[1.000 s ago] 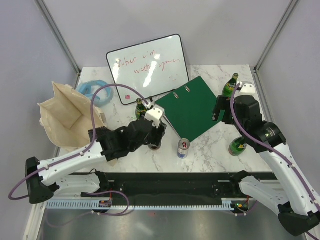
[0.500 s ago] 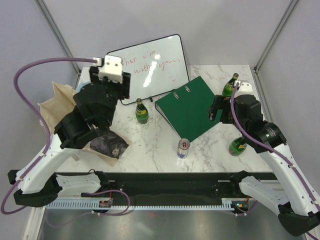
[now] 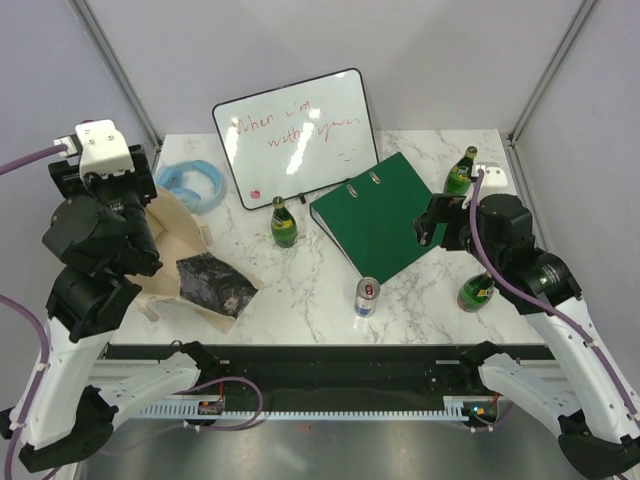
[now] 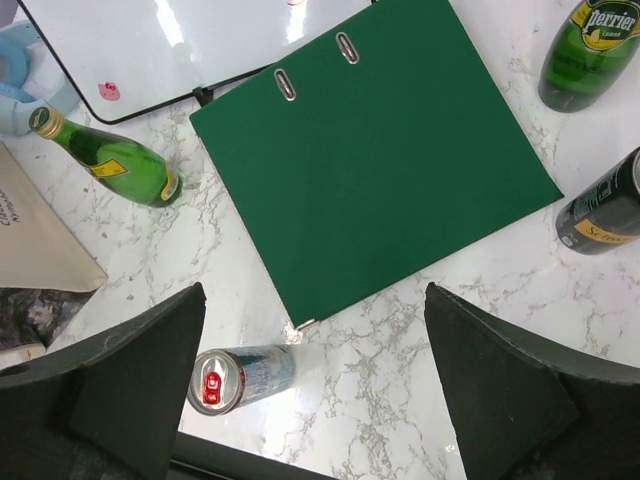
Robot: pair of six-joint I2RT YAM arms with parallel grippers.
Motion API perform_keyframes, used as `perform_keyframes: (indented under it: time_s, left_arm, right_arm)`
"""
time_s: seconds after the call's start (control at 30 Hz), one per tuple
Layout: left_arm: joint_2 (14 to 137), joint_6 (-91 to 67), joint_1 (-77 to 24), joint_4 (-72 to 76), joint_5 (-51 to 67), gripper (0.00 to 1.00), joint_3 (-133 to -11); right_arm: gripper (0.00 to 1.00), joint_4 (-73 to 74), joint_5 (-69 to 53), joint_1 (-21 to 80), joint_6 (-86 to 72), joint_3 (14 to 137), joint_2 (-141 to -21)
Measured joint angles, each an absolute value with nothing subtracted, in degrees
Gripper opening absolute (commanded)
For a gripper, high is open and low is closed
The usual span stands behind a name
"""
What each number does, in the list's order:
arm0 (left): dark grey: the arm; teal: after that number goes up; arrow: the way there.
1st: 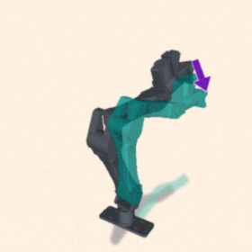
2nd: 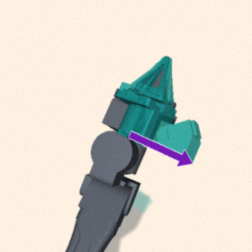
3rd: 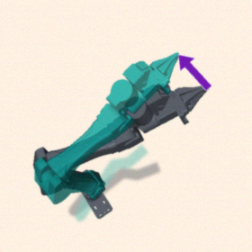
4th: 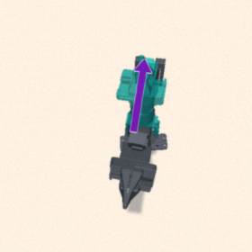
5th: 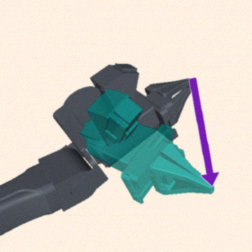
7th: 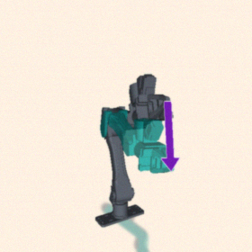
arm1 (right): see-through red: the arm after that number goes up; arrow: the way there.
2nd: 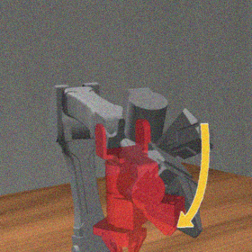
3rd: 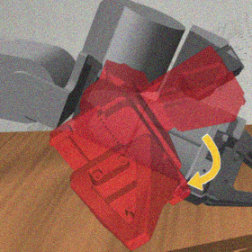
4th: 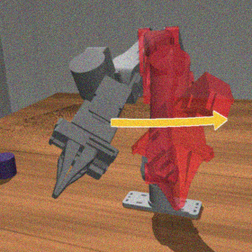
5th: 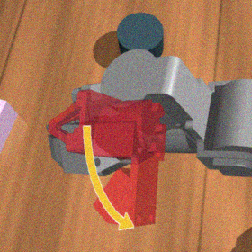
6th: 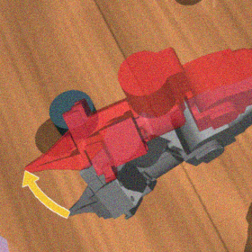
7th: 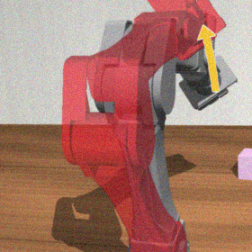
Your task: Place the beverage into the canvas bag
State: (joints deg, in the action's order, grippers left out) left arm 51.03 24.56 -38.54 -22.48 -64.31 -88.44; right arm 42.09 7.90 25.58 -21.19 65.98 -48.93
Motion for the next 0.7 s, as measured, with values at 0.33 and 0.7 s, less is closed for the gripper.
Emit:
perform_keyframes:
  time_s: [0.33, 0.7]
  left_arm:
    - [58.02, 10.79, -21.69, -34.81, -55.48, 0.02, -89.78]
    - [57.39, -5.21, 0.36, -44.23, -31.86, 0.02, -76.93]
  right_arm:
    - [0.98, 41.1, 6.26, 25.58, -20.97, 63.22, -46.3]
    - [0.98, 40.84, 5.82, 25.58, -20.73, 62.0, -45.47]
